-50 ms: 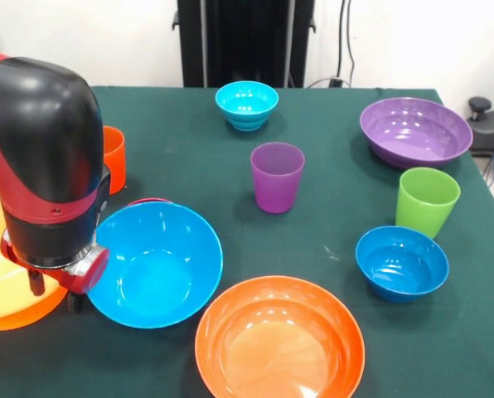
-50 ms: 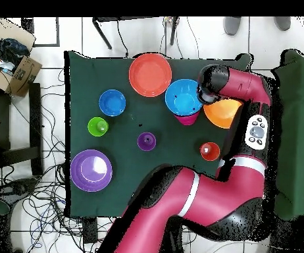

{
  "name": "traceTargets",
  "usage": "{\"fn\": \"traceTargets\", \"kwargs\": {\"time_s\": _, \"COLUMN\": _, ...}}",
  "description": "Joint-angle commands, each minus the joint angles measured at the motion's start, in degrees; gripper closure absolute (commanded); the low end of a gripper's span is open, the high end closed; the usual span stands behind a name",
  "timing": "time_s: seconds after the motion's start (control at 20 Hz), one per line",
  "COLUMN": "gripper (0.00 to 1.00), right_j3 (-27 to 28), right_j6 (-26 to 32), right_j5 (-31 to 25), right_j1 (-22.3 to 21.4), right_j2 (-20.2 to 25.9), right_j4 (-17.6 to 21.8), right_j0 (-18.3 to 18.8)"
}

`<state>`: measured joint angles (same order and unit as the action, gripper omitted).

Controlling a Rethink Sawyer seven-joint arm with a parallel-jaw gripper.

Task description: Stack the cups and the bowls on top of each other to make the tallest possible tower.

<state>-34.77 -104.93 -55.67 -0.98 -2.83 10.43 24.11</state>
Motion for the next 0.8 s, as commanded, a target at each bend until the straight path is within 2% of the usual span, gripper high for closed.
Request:
{"fn": "traceTargets", "kwargs": {"time_s": 0.05, "gripper": 1.0, "right_j3": -2.2, "right_j6": 15.2, "right_j5": 1.3, "right_j1": 4.6, "right_j2": 5.1, "right_j4": 4.3, "right_j0": 0.3}}
{"fn": "traceTargets", "kwargs": {"time_s": 0.25, "gripper": 1.0, "right_j3": -1.8, "right_j6": 14.1, "right_j5": 0.0, "right_j1": 4.3, "right_j2": 4.1, "right_j4": 4.4, "right_j0": -0.2}}
{"fn": "traceTargets", "kwargs": {"time_s": 0.6, "gripper": 1.0, "right_j3": -0.1, "right_j6": 16.0, "right_j5": -2.3, "right_j1": 4.5, "right_j2": 4.2, "right_j4": 4.2, "right_j0": -0.5}}
{"fn": "traceTargets", "kwargs": {"time_s": 0.8, "gripper": 1.0, "right_j3": -1.3, "right_j6": 15.9, "right_j5": -4.3, "right_j1": 2.4, "right_j2": 3.6, "right_j4": 3.9, "right_j0": -1.2}}
